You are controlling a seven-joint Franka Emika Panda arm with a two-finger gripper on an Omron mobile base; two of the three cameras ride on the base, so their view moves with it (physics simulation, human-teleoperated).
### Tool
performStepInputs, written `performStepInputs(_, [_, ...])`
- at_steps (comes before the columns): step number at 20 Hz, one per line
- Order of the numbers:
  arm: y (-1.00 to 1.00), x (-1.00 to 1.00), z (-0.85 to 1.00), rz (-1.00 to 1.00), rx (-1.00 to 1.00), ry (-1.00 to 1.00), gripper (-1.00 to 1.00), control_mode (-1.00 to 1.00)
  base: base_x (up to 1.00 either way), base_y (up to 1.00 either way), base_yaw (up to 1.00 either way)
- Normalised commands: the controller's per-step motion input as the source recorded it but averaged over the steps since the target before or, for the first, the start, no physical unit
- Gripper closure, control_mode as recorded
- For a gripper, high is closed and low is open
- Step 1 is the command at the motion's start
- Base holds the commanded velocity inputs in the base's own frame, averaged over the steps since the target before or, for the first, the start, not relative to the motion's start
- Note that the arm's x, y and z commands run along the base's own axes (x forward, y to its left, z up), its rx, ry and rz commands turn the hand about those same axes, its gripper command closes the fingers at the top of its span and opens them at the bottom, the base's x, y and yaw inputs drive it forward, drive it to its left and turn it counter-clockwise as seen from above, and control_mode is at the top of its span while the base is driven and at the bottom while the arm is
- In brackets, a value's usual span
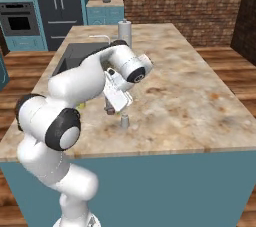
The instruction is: Move the mustard and shaker from the cabinet to the dining counter.
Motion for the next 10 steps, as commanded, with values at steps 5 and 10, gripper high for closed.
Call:
performStepInputs(5, [0.88, -1.0, 0.75, 0.0, -0.49, -0.69, -1.0, -1.0, 0.0, 0.0, 0.0])
performStepInputs(10, [0.76, -1.0, 0.57, 0.0, -0.5, -0.68, -1.0, -1.0, 0.0, 0.0, 0.0])
